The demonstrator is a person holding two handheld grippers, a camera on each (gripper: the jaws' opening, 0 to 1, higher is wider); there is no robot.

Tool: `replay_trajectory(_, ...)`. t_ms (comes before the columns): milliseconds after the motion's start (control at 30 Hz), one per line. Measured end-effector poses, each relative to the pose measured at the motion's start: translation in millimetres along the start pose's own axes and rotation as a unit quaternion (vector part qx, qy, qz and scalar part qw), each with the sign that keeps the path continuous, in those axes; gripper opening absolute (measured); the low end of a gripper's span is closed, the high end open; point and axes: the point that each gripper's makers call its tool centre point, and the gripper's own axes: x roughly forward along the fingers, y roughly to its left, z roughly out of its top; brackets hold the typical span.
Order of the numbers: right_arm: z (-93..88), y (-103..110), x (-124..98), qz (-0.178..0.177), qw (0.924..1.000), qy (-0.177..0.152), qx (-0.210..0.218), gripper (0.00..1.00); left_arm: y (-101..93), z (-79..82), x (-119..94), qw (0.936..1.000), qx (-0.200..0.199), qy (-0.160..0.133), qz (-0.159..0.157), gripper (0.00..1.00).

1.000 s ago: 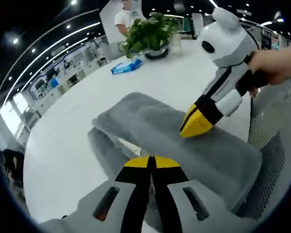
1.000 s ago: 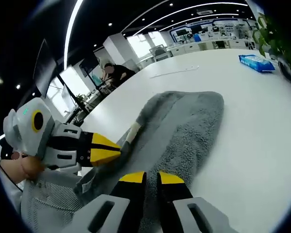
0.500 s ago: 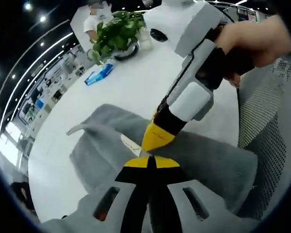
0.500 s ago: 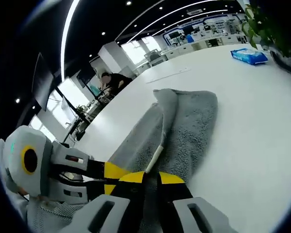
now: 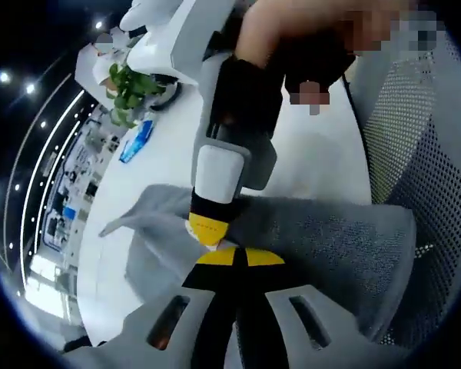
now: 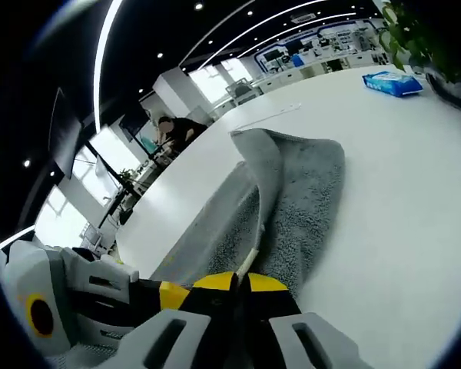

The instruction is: Open the folded towel by lifting each exposed corner and separating the folded layers until the towel lies flat within the target outline without major curled edges

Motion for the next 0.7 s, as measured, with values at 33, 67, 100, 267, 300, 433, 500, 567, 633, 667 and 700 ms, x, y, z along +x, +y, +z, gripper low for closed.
replay_trajectory(33,-0.4,0,0,-0.001,1.0000,0.000,-0.004,0.00,0.1,0.4,0,0.9998,-0.019,-0.005,-0.005,0.01)
replay_trajectory(67,-0.8,-1,0,-0.002,1.0000,0.000,-0.007,0.00,0.8,0.5,0,0.9990,-0.042,-0.010,-0.009,0.01)
replay_trajectory(100,-0.7,-1,0,-0.003,1.0000,-0.001,-0.006,0.00,2.8,0.4,-1,0.9973,-0.069,-0.020,-0.017,0.02)
replay_trajectory(267,-2.0,-3,1,-0.002,0.9999,-0.003,0.012,0.00,10.6,-10.5,-8,0.9806,-0.185,-0.048,-0.045,0.05)
replay_trajectory(300,-2.4,-3,0,-0.003,0.9999,-0.003,0.011,0.00,14.8,-14.6,-11,0.9726,-0.221,-0.052,-0.049,0.05)
replay_trajectory(433,-3.1,-3,1,-0.004,1.0000,-0.002,0.006,0.00,33.2,-24.5,-21,0.9327,-0.346,-0.081,-0.059,0.08)
replay_trajectory(500,-3.1,-4,0,-0.004,1.0000,-0.001,0.007,0.00,50.3,-35.7,-26,0.9053,-0.412,-0.097,-0.041,0.08)
replay_trajectory(567,-3.3,-4,0,-0.004,1.0000,0.001,0.006,0.00,62.5,-58.2,-30,0.8913,-0.446,-0.081,-0.016,0.08)
replay_trajectory(633,-3.8,-3,0,-0.006,1.0000,0.004,-0.003,0.00,73.1,-86.8,-32,0.8874,-0.458,-0.045,0.028,0.07)
replay_trajectory(667,-4.2,-3,1,-0.008,0.9999,0.005,-0.008,0.00,77.0,-97.8,-33,0.8825,-0.467,-0.030,0.045,0.07)
replay_trajectory(700,-4.5,-3,1,-0.009,0.9998,0.007,-0.015,0.00,82.2,-110.6,-35,0.8732,-0.482,-0.014,0.068,0.07)
